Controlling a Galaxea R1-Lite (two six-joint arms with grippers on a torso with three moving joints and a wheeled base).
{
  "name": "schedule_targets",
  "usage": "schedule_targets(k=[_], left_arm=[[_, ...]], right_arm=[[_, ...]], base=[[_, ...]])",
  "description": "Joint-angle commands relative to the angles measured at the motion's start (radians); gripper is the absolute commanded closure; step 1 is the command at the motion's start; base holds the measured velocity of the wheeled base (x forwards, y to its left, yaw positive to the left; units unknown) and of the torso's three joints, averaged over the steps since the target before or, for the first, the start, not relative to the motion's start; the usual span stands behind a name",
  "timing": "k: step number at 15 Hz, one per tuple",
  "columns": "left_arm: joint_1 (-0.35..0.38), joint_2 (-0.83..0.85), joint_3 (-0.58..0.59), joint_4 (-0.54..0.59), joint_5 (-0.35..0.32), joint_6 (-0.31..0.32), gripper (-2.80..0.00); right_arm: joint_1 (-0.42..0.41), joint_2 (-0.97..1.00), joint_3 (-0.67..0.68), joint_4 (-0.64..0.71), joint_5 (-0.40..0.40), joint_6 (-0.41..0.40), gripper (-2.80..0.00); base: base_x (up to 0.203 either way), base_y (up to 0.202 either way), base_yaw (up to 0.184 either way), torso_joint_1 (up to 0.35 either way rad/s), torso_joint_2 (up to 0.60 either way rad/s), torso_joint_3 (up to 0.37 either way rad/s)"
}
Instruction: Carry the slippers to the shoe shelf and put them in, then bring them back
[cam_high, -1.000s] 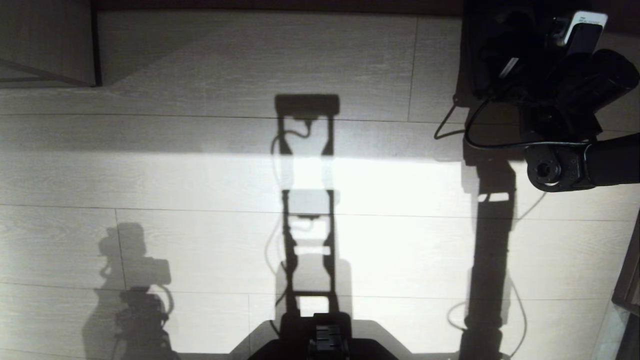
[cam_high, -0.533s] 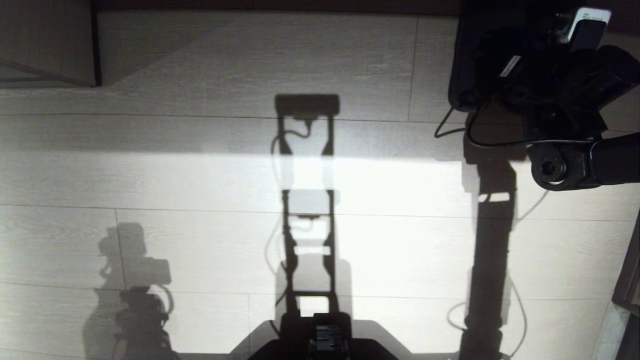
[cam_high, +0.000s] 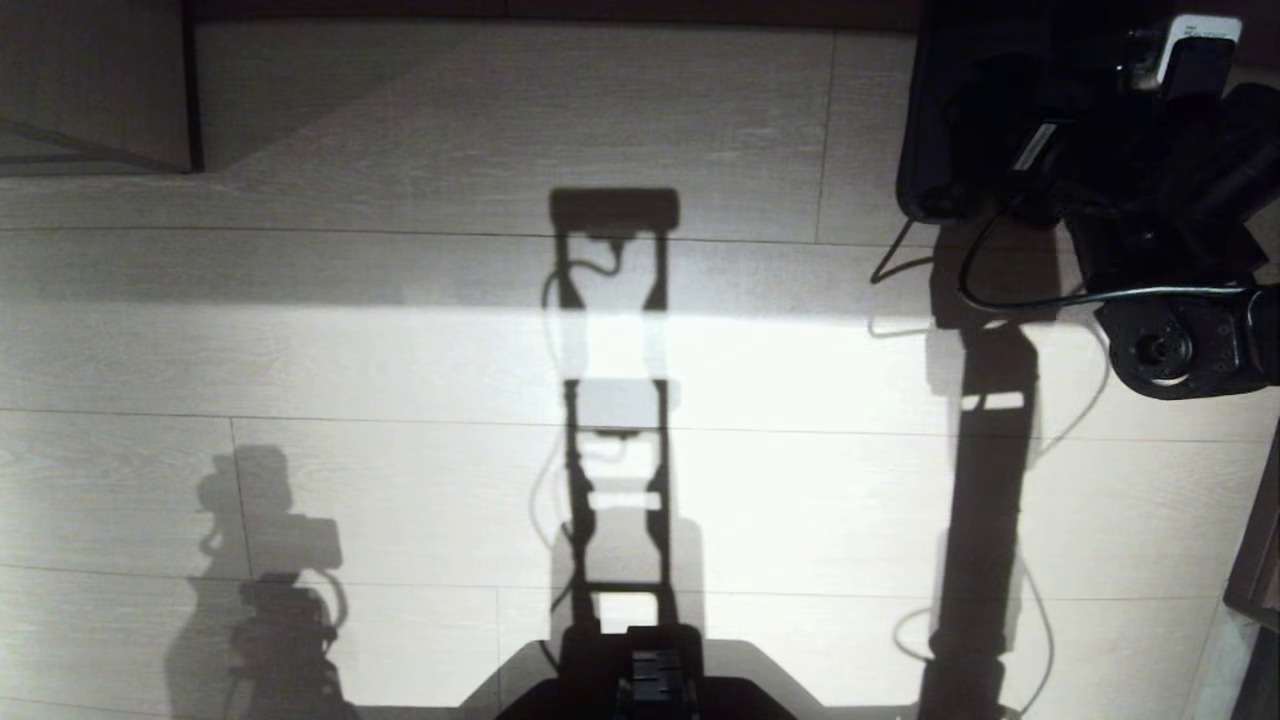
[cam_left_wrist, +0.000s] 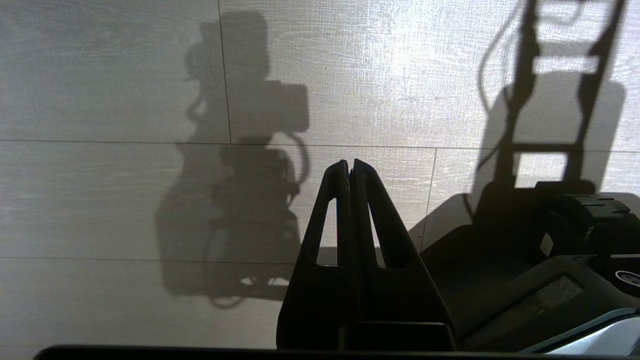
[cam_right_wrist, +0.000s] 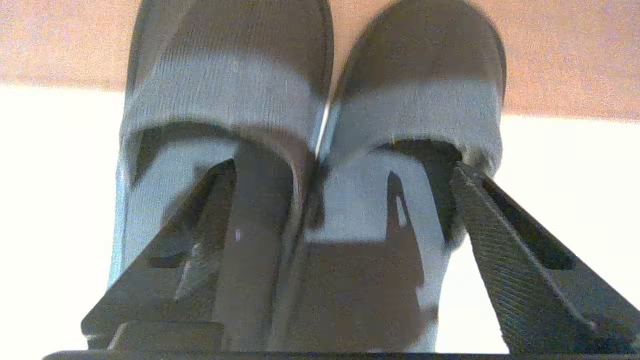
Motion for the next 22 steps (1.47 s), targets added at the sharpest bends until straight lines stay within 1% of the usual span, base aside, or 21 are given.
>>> schedule_targets(k=[1,3,8,16,19,22], left_arm=[[0.0,0.0,0.0,0.0,0.0,0.0,0.0],[0.0,0.0,0.0,0.0,0.0,0.0,0.0],[0.0,0.0,0.0,0.0,0.0,0.0,0.0],[0.0,0.0,0.0,0.0,0.0,0.0,0.0],[0.0,0.0,0.0,0.0,0.0,0.0,0.0],[0.0,0.0,0.0,0.0,0.001,0.0,0.0]], right_arm=[[0.001,-0.094,0.053,0.042,-0.001,-0.002,-2.8],[0.0,-0.161,0.108,0.093,-0.001,-0.001,-2.8],[0.001,-0.27,0.198,0.152,-0.003,0.002,-2.8],[0.001,-0.511,0.373,0.245,-0.001,0.015,-2.8],[0.003,-0.635,0.465,0.293,0.0,0.015,-2.8],[0.003,-0.719,0.541,0.335,0.001,0.015,-2.8]], base=[[0.0,0.0,0.0,0.0,0.0,0.0],[0.0,0.0,0.0,0.0,0.0,0.0],[0.0,0.0,0.0,0.0,0.0,0.0],[0.0,0.0,0.0,0.0,0.0,0.0],[0.0,0.0,0.0,0.0,0.0,0.0],[0.0,0.0,0.0,0.0,0.0,0.0]])
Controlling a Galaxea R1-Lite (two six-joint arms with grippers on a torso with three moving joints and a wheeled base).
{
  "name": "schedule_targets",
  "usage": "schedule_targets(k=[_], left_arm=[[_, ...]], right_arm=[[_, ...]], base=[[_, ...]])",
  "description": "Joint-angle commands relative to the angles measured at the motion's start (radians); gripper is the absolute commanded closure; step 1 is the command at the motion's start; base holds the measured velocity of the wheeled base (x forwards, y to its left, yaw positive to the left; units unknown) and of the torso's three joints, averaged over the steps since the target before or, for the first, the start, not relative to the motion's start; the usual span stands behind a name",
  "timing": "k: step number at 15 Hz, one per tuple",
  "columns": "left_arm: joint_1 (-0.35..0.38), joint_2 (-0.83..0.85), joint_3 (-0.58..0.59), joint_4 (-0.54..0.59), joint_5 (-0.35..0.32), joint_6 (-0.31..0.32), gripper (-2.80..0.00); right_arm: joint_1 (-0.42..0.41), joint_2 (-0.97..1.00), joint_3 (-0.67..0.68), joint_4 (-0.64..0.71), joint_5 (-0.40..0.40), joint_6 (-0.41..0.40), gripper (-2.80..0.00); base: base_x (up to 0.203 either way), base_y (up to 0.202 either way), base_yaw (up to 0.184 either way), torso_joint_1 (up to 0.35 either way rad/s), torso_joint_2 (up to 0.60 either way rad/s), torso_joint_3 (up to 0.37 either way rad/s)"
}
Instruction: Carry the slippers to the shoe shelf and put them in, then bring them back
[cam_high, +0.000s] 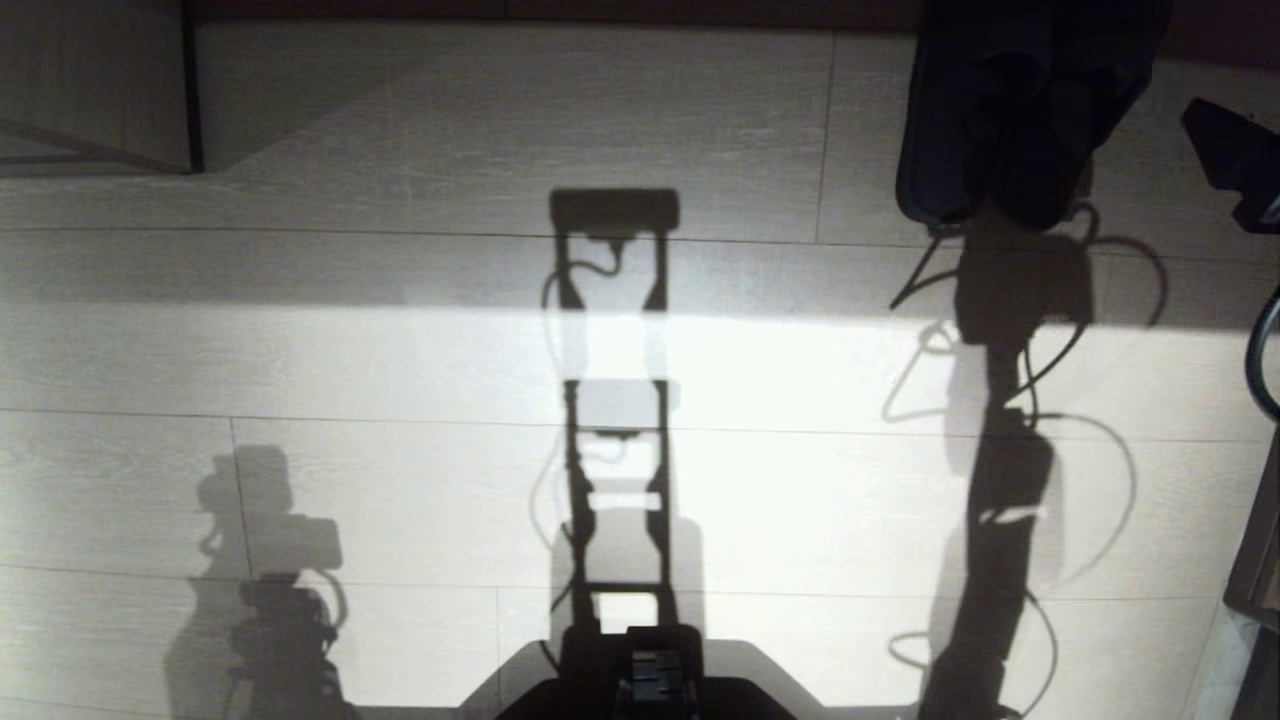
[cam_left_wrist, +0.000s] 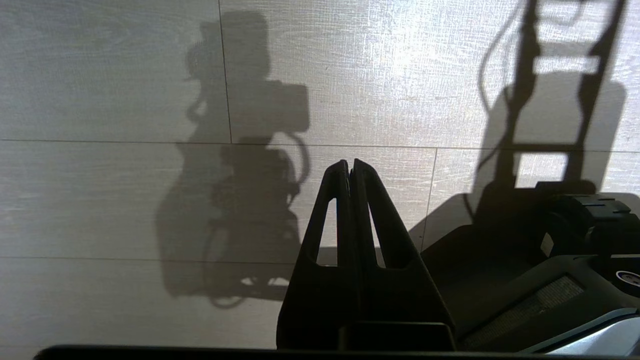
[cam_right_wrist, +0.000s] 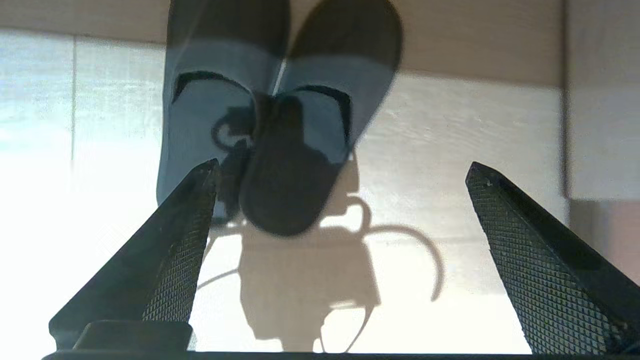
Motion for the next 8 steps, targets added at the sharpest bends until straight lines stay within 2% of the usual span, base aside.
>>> schedule_targets(k=[1,8], left_arm=[[0.0,0.0,0.0,-0.001,-0.001,-0.001,0.0],[0.0,0.0,0.0,-0.001,-0.001,-0.001,0.0]], right_arm=[[0.001,-0.096,0.067,0.011,0.0,-0.001,0.0],[0.001,-0.302,0.354,0.042,0.001,-0.004,0.0]], base=[[0.0,0.0,0.0,0.0,0.0,0.0],[0.0,0.0,0.0,0.0,0.0,0.0]])
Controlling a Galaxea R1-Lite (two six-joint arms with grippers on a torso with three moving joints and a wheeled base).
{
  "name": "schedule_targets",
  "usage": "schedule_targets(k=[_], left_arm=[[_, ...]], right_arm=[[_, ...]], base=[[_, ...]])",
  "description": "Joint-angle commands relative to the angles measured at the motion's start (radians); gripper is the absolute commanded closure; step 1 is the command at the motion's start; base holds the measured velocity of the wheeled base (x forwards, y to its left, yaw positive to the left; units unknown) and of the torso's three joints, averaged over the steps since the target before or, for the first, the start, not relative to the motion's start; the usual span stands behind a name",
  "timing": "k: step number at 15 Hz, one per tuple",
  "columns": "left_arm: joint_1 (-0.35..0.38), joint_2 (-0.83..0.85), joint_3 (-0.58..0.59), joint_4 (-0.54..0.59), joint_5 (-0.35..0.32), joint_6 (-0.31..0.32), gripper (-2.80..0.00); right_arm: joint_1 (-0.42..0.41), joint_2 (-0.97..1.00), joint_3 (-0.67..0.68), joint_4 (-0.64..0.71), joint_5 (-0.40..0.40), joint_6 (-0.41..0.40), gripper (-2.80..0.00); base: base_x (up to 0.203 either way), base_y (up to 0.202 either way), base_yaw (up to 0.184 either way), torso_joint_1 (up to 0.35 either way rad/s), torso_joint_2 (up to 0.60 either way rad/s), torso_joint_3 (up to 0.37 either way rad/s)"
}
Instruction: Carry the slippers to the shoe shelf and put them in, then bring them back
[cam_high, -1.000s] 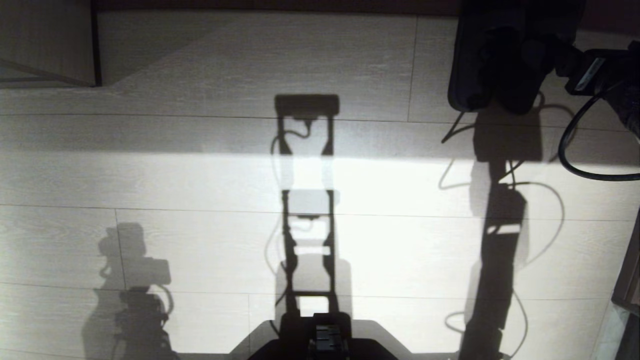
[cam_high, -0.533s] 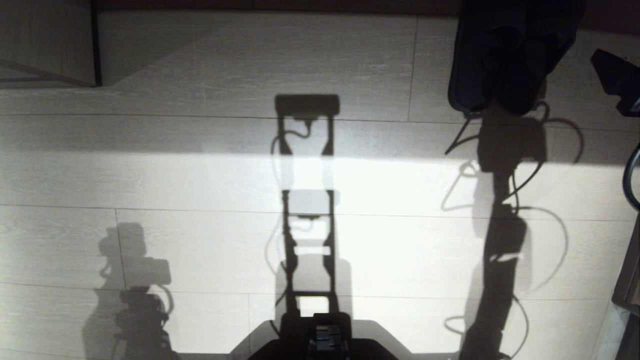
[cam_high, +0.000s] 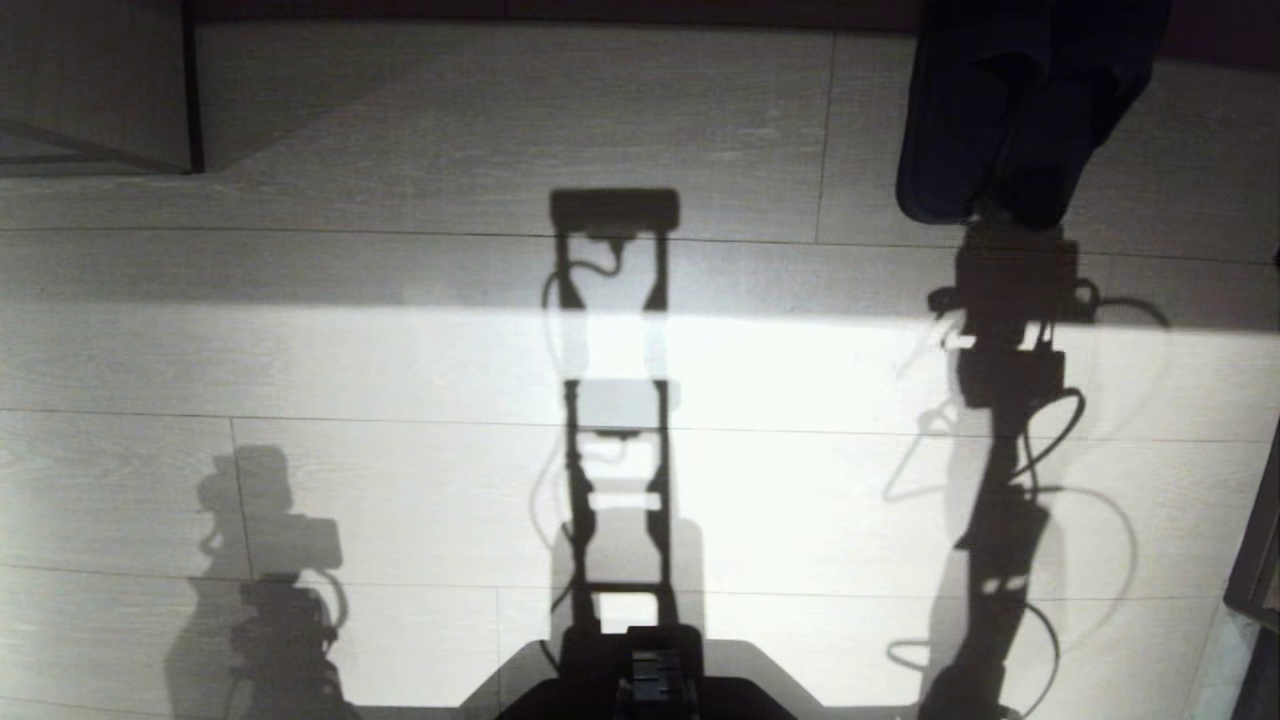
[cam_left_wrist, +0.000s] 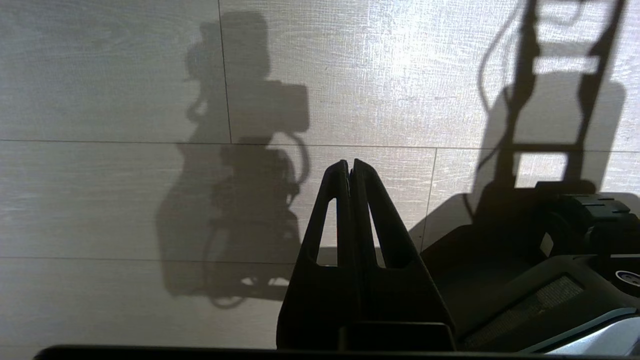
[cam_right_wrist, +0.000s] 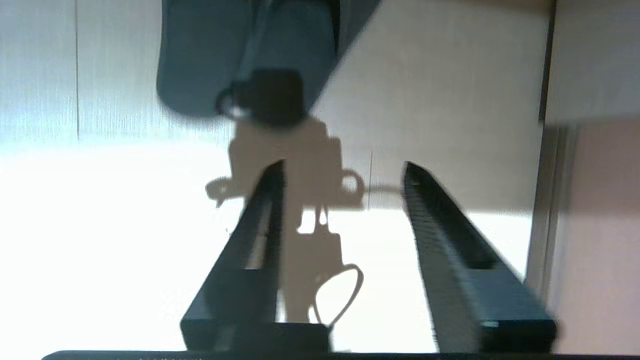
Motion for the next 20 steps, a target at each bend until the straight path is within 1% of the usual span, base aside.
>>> schedule_targets(k=[1,4,8,11,12,15,16,17,18,19,20], left_arm=[[0.0,0.0,0.0,0.0,0.0,0.0,0.0],[0.0,0.0,0.0,0.0,0.002,0.0,0.0],[0.0,0.0,0.0,0.0,0.0,0.0,0.0],[0.0,0.0,0.0,0.0,0.0,0.0,0.0],[0.0,0.0,0.0,0.0,0.0,0.0,0.0],[0.0,0.0,0.0,0.0,0.0,0.0,0.0],[0.0,0.0,0.0,0.0,0.0,0.0,0.0],[0.0,0.0,0.0,0.0,0.0,0.0,0.0],[0.0,0.0,0.0,0.0,0.0,0.0,0.0],[0.0,0.0,0.0,0.0,0.0,0.0,0.0],[0.0,0.0,0.0,0.0,0.0,0.0,0.0]], right_arm=[[0.0,-0.089,0.074,-0.001,-0.002,-0.002,0.0],[0.0,-0.24,0.216,0.042,0.007,-0.004,0.0],[0.004,-0.6,0.39,0.24,0.036,-0.008,0.0],[-0.007,-0.782,0.519,0.37,0.092,0.003,0.0],[-0.02,-0.836,0.529,0.413,0.123,0.018,0.0],[-0.037,-1.011,0.531,0.621,0.214,0.045,0.0],[-0.039,-1.026,0.531,0.662,0.244,0.074,0.0],[-0.041,-1.02,0.531,0.739,0.266,0.118,0.0],[-0.042,-1.02,0.529,0.807,0.272,0.125,0.0],[-0.042,-1.02,0.53,0.815,0.276,0.126,0.0],[-0.042,-1.02,0.531,0.782,0.278,0.132,0.0]], base=[[0.0,0.0,0.0,0.0,0.0,0.0],[0.0,0.0,0.0,0.0,0.0,0.0],[0.0,0.0,0.0,0.0,0.0,0.0],[0.0,0.0,0.0,0.0,0.0,0.0],[0.0,0.0,0.0,0.0,0.0,0.0],[0.0,0.0,0.0,0.0,0.0,0.0],[0.0,0.0,0.0,0.0,0.0,0.0],[0.0,0.0,0.0,0.0,0.0,0.0],[0.0,0.0,0.0,0.0,0.0,0.0],[0.0,0.0,0.0,0.0,0.0,0.0],[0.0,0.0,0.0,0.0,0.0,0.0]])
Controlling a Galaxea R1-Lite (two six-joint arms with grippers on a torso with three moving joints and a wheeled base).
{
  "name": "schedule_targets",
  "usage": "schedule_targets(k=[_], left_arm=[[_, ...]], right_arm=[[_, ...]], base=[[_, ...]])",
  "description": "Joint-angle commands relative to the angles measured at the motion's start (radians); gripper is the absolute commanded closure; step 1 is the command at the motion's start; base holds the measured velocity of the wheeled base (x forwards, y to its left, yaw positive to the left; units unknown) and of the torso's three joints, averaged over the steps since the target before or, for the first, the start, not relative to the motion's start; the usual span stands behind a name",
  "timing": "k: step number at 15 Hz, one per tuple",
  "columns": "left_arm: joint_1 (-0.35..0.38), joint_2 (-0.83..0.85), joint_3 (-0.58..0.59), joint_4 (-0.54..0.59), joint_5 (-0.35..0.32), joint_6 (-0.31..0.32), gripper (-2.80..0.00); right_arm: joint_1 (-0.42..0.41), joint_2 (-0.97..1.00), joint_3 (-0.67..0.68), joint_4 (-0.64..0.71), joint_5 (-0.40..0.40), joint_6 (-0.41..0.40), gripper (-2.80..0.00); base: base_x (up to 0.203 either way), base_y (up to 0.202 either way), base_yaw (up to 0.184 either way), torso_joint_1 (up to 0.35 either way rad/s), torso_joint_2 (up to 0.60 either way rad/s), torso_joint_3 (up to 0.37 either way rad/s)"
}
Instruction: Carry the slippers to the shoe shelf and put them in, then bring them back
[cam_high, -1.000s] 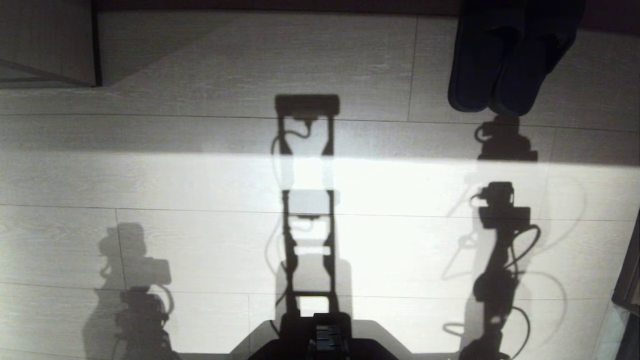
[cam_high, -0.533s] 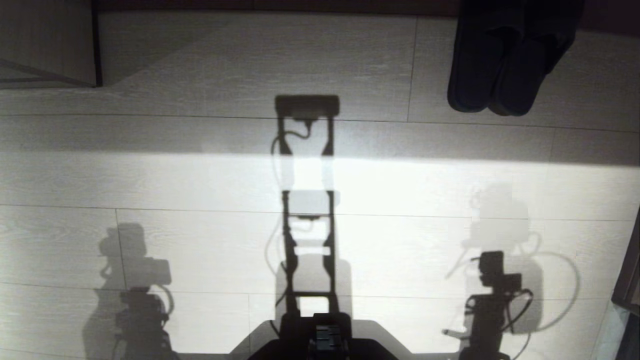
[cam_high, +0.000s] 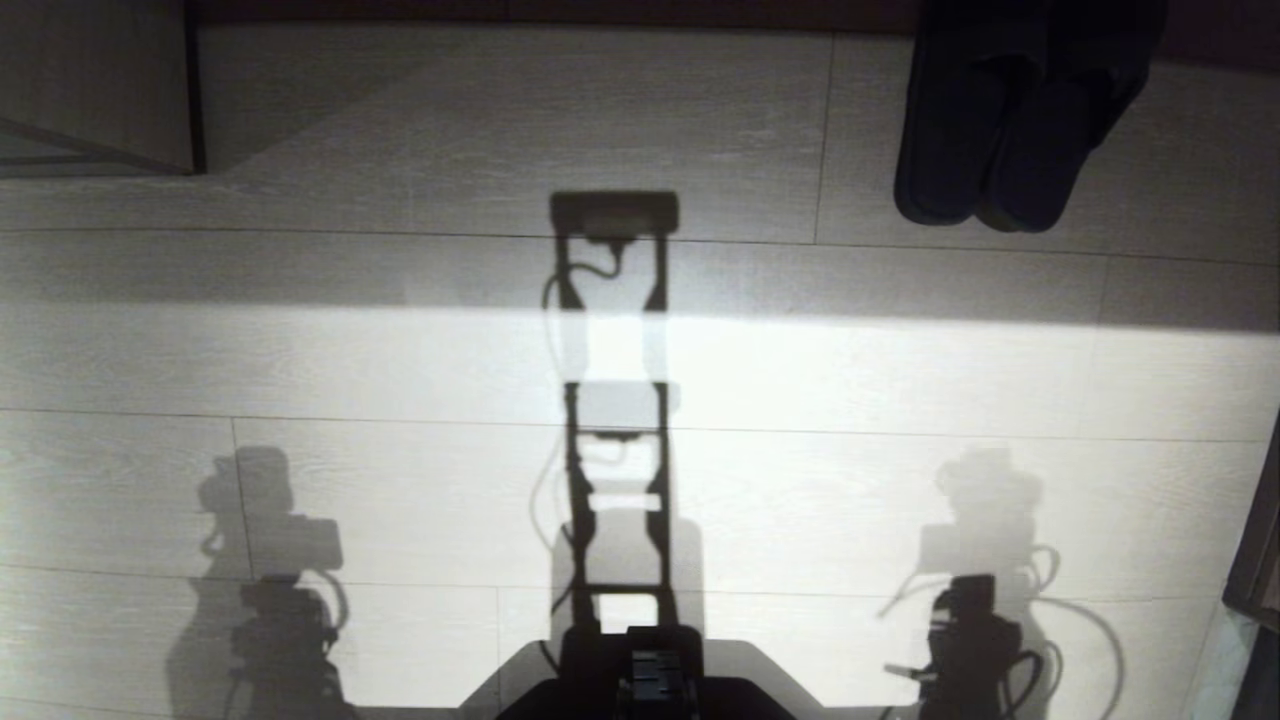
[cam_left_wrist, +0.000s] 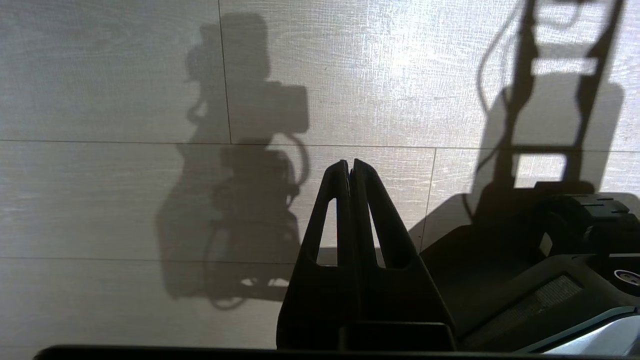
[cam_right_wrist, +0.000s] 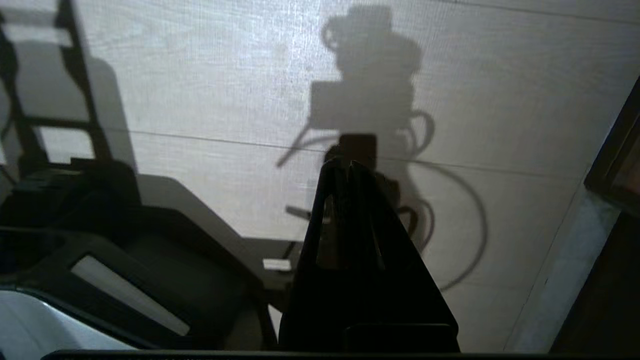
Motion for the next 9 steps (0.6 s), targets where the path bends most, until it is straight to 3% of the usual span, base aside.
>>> schedule_targets(k=[1,9], left_arm=[[0.0,0.0,0.0,0.0,0.0,0.0,0.0],[0.002,0.001,0.0,0.0,0.001,0.0,0.0]], right_arm=[[-0.001,-0.016,0.001,-0.022,0.002,0.017,0.0],[-0.001,-0.016,0.001,-0.022,0.002,0.019,0.0]], base=[[0.0,0.0,0.0,0.0,0.0,0.0],[0.0,0.0,0.0,0.0,0.0,0.0]])
